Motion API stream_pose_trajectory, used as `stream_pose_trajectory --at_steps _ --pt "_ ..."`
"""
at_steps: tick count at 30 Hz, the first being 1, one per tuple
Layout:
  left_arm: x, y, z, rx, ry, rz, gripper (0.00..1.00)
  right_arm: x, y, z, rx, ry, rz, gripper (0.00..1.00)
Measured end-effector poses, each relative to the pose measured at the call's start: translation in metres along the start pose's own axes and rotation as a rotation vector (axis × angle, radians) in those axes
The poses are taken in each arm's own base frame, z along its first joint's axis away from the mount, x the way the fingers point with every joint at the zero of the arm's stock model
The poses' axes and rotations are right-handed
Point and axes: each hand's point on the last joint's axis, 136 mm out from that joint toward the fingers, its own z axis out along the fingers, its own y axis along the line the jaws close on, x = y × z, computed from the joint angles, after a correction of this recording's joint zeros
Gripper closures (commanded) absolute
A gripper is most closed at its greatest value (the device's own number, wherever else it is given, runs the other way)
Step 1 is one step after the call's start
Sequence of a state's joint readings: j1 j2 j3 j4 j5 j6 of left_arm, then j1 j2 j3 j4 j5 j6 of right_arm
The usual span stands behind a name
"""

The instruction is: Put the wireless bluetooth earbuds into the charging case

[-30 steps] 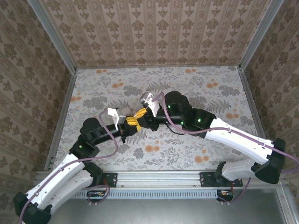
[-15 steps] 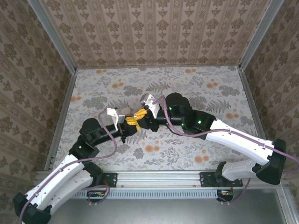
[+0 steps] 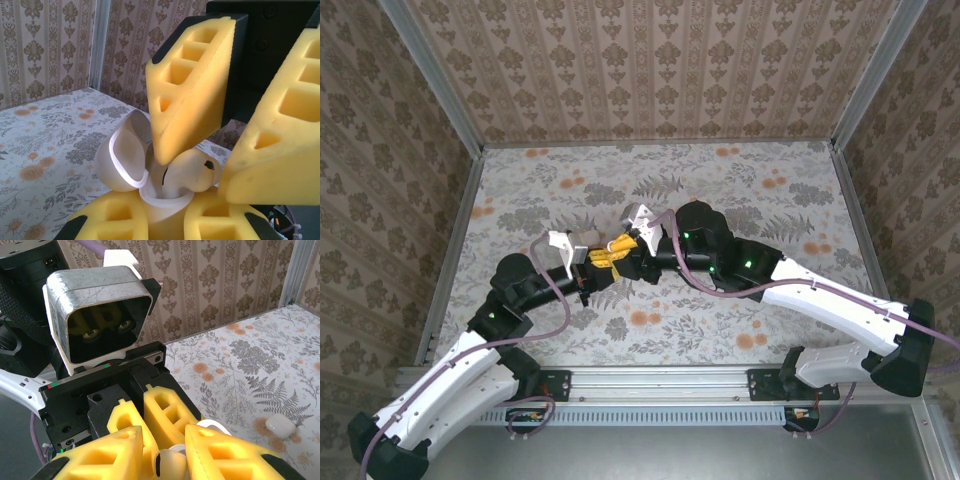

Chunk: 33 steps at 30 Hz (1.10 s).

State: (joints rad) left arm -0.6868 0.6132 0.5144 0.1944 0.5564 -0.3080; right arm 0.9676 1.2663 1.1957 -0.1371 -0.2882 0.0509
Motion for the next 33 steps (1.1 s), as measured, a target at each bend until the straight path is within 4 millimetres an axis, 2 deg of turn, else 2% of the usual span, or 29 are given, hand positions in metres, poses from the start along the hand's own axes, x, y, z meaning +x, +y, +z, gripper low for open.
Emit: stream_pose_trajectory --at_steps 2,11,19,22,27,33 --pt "0.0 0.0 0.0 0.0 0.0 -0.002 1.0 0.0 0.0 0.0 0.0 0.0 0.0 0.7" --pt "-0.003 0.0 0.0 -0.004 -0.013 0.0 1.0 -0.008 -0.001 -0.004 0.024 0.002 0.039 0.53" --pt "-0.009 -0.001 -0.001 -0.003 -0.034 0.013 1.0 -0.049 0.003 -0.024 0.036 -0.046 0.104 0.45" --pt "-0.009 -0.001 -0.001 -0.002 -0.034 0.013 1.0 -0.057 0.0 -0.033 0.048 -0.06 0.135 0.44" --pt "-0.008 -0.001 -0.001 -0.002 -0.032 0.012 1.0 -0.055 -0.012 -0.046 0.084 -0.051 0.182 0.48" --pt "-0.007 0.001 0.001 -0.007 -0.018 0.004 1.0 -0.035 -0.013 -0.047 0.103 0.03 0.222 0.67"
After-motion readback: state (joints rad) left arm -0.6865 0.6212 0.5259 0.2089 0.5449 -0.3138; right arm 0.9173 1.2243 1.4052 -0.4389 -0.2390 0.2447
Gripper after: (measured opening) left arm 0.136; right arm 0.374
